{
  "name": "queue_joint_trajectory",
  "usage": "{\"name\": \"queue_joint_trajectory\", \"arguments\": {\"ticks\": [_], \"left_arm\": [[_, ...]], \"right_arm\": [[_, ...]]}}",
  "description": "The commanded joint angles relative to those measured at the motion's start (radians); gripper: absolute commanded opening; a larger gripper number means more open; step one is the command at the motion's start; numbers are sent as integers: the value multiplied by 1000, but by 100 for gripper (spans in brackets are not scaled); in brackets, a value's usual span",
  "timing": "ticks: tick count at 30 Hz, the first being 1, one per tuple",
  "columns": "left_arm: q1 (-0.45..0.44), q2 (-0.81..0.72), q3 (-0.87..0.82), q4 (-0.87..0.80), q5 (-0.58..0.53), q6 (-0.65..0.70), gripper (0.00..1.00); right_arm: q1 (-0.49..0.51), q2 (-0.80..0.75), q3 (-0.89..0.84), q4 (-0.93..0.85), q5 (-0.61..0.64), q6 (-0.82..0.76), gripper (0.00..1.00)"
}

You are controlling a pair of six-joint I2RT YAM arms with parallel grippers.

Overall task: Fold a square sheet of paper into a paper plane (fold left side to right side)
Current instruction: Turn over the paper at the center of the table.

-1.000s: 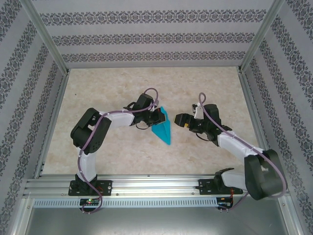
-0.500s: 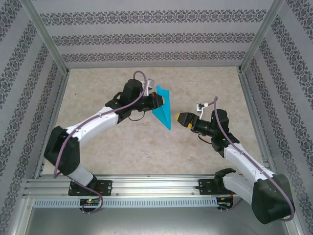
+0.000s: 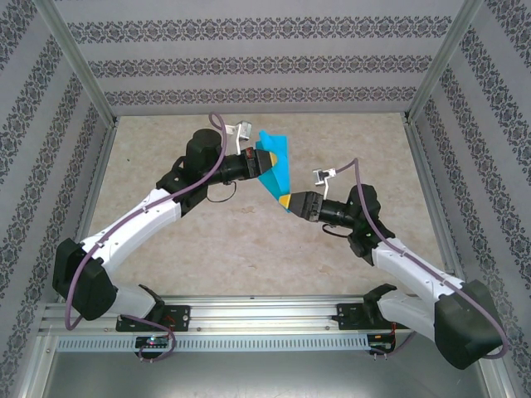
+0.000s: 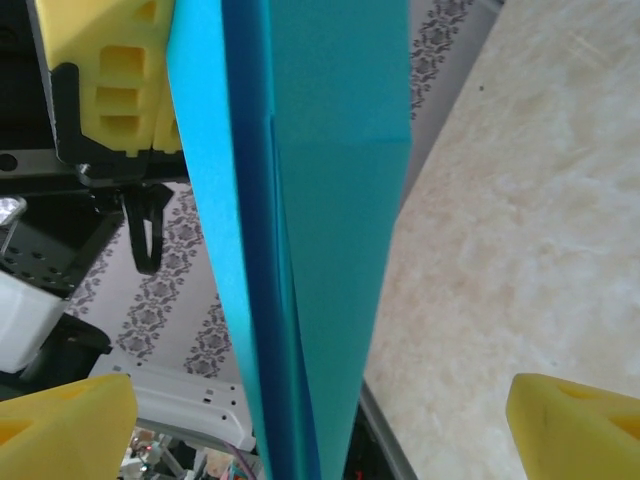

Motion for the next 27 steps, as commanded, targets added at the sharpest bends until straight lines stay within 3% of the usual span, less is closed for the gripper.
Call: {"name": "queue_joint_trajectory", "arguments": {"ticks": [1,11,17,24,27], "left_arm": [[-6,-24,-21,113,82,-54,7],[-7,-33,-40,122,116,-71,7],[-7,-34,-49,113,122,-70,8],[-6,-35,-60,76,104,-48,17],[-6,-42,-59,31,80,-25,23]], "right_arm": [[24,28,58,94,-10,23,89],[29,7,91,18,0,-2,50],[23,-38,82,-76,16,-42,34],[21,-90,102,-281,59,-144,10],[23,-109,112,-365,87,-189,6]]}}
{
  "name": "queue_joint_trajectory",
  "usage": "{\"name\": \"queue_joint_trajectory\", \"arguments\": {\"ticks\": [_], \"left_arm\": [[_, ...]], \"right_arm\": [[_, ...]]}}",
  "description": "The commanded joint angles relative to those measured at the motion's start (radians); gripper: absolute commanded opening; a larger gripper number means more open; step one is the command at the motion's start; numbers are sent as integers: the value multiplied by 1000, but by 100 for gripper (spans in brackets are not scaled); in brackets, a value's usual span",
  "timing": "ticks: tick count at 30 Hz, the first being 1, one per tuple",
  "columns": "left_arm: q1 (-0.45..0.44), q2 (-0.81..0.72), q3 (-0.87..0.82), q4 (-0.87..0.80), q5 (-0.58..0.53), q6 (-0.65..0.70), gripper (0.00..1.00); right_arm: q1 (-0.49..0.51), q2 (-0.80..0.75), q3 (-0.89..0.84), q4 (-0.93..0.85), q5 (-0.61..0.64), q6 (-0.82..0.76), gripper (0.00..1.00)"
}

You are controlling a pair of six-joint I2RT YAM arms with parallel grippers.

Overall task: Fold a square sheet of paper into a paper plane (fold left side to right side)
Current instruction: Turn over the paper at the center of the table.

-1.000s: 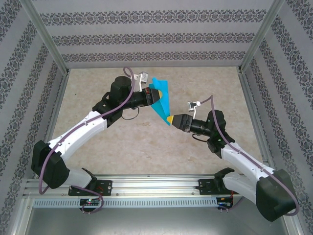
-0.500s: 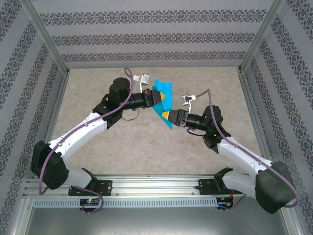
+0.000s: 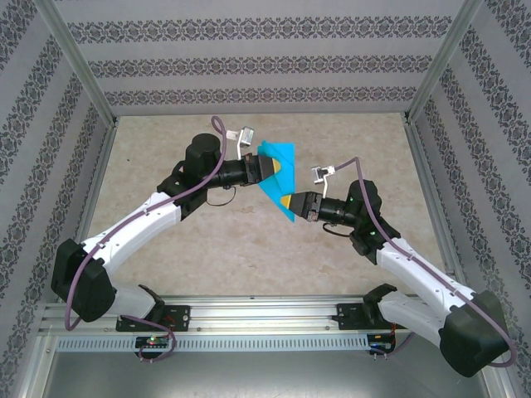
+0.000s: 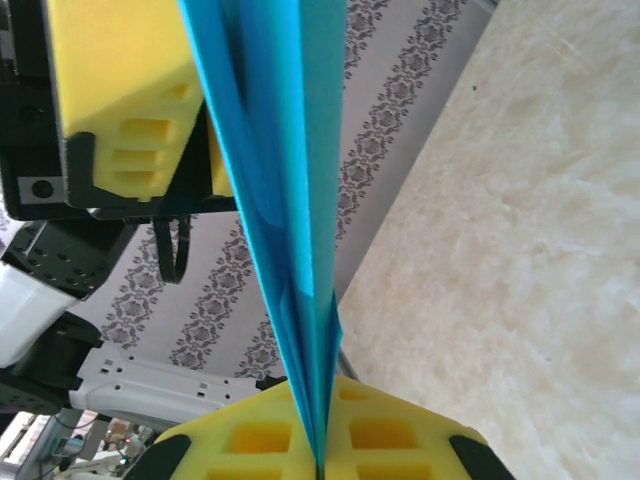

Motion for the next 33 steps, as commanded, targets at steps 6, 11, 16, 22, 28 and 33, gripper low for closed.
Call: {"name": "queue_joint_trajectory", "arguments": {"ticks": [6,11,16,22,28,33], "left_arm": [[3,-121,5,-223,-175,143,55],[3,-255,2,-486,-472,247,67],[3,-431,-115,-638,-806,221,70],[4,-623,-271,-720,-1033,116,74],[5,-777,-353,-785,-1147,60,77],[5,-844,-376,-823,-1181,41,79]], "right_arm": [[12,-41,85,-362,147,-228,3],[76,-9,180,-659,367,-403,2],[239,103,309,-939,851,-495,2],[438,399,521,-1276,1413,-412,3],[525,725,721,-1521,1655,-319,6],[575,953,836,-1589,1714,-306,8]]}}
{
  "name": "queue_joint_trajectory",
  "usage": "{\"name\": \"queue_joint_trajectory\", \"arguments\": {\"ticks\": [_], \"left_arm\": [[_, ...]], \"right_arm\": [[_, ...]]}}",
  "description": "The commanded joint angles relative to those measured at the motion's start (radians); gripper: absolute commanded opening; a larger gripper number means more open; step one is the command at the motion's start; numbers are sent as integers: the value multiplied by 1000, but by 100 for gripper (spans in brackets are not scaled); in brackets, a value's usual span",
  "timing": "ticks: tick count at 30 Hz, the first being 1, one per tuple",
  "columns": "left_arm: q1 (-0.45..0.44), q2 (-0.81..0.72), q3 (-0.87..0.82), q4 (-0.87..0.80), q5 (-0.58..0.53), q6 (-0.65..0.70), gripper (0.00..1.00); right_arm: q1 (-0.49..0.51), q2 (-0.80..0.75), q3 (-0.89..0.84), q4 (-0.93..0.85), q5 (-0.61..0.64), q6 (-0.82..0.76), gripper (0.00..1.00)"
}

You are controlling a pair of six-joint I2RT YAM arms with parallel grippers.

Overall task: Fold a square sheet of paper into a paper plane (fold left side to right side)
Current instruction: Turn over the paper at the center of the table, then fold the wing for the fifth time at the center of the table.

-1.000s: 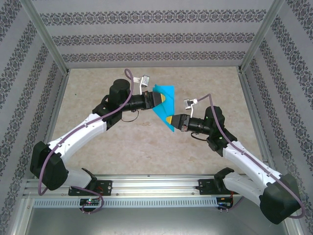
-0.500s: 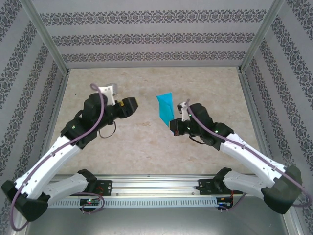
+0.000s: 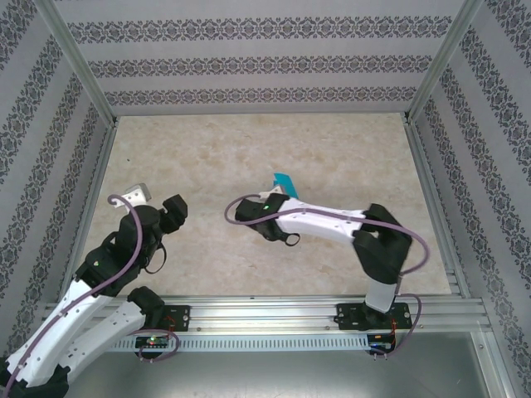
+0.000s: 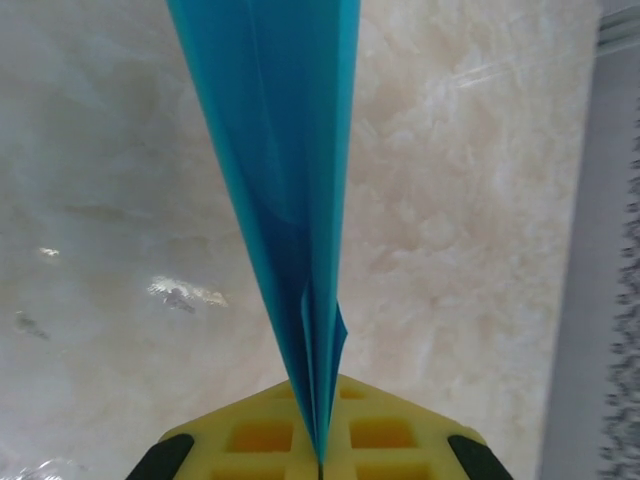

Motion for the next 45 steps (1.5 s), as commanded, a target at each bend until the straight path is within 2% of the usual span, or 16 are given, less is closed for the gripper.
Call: {"name": "queue_joint_trajectory", "arguments": {"ticks": [1,7,9,12,17,20,23,30,34,39,45], "left_arm": [[2,-31,-15,-58,-70,-34,79],[3,-34,-13,-63,-74,-31,81],[3,-32,-11,-59,-69,-30,81],[2,-26,-16,-54,-60,-30,82],[4,-11,-33,-29,-25,-33,83],[4,7,-38,-4,12,-29,83],[5,35,-52,36,72,-31,83],[5,144,-163,310,330,-67,83],[5,280,-170,455,462,-87,83],[-3,474,-74,505,654,-81,82],[-52,601,-37,578,667,-96,78]], "right_arm": [[32,115,72,-114,131,33,8],[54,309,154,-103,91,11,12],[61,341,167,-85,59,-4,19],[73,332,148,2,-54,-50,36],[91,165,38,196,-293,-104,60],[88,3,-57,303,-399,-106,70],[60,-154,-142,375,-449,-99,74],[-104,-441,-327,565,-571,-118,77],[-233,-570,-439,674,-620,-134,85],[-461,-711,-587,829,-753,-84,98],[-649,-843,-701,919,-922,-53,98]]}}
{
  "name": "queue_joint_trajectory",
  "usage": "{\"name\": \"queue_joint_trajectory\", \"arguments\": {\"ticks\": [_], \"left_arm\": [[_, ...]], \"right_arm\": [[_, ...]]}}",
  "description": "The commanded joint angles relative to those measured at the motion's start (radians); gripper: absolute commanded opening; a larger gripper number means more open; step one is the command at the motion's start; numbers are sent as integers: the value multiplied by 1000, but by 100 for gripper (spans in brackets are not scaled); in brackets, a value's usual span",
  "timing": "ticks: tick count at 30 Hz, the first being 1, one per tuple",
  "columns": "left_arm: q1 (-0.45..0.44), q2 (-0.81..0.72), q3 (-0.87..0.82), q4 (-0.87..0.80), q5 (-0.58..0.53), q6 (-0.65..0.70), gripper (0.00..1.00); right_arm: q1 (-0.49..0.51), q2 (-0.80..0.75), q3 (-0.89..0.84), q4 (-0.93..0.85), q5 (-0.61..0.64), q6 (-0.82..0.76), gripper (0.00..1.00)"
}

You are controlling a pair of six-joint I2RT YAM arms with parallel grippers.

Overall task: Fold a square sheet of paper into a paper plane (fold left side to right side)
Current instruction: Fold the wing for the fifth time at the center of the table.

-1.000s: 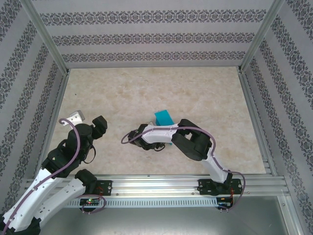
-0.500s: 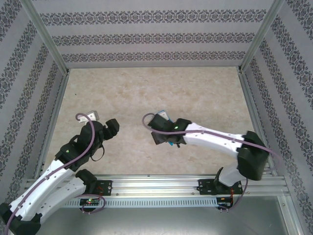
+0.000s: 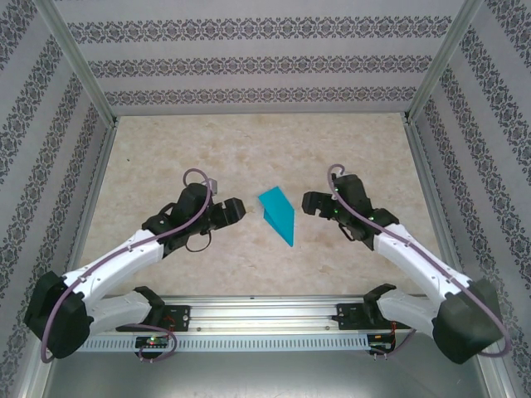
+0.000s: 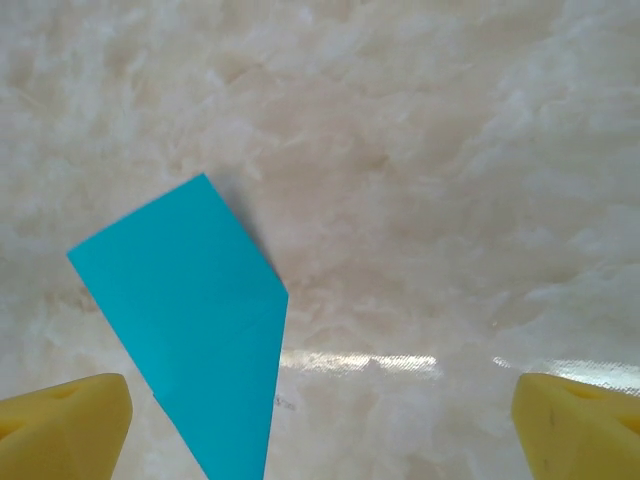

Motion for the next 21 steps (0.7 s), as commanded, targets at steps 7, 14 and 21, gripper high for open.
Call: {"name": "queue_joint_trajectory", "arguments": {"ticks": [7,14,21], "left_arm": [[-79,267,94,225,73,-36,77],[-105,435,151,287,46,-34,77],[-105,579,200,355,73,-35,74]], "right_arm": [[-139,-51,-125,137,-311,62,98],[-150,-107,-171,136,-331,94,98],[-149,-178,-209,128,-335,112,98]]}}
